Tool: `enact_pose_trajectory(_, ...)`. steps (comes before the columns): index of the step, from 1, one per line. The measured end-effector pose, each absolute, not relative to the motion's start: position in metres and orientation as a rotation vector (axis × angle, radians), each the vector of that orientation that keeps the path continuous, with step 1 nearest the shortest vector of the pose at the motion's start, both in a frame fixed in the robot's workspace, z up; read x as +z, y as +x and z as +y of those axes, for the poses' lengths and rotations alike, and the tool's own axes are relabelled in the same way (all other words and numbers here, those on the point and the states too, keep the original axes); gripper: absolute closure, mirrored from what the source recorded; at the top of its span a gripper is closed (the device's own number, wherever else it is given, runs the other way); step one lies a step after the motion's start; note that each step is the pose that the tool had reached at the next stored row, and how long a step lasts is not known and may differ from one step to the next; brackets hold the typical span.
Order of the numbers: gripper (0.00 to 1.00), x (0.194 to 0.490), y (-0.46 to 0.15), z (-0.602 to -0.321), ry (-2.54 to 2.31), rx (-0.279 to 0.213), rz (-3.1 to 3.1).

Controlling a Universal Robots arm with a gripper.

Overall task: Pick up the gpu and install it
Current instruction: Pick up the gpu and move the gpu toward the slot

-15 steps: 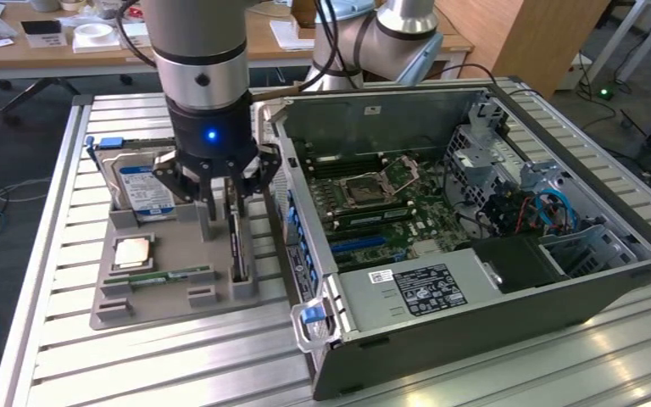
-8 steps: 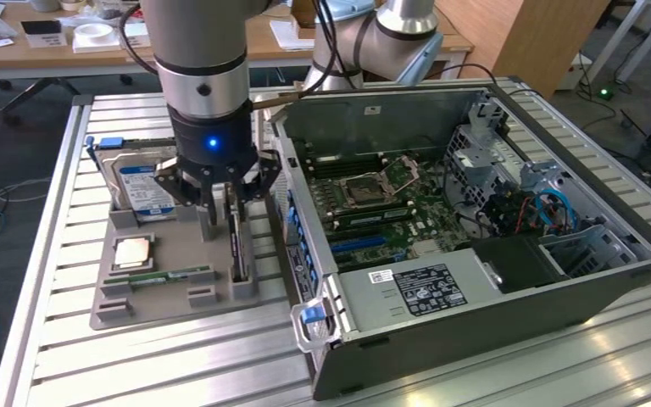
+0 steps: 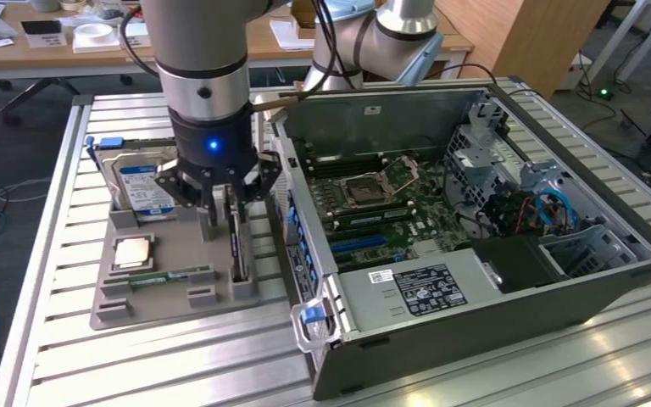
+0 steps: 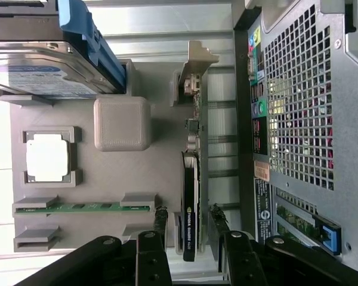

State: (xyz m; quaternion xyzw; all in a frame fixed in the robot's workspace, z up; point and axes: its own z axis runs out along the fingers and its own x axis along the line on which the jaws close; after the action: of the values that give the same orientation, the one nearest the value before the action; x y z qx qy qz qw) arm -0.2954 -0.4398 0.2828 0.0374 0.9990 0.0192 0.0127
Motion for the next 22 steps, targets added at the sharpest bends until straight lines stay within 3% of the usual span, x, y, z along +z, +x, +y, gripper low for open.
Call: enact_pose_trajectory(22,0.58,0.259,-0.289,-0.439,0.116,0.060,3.114)
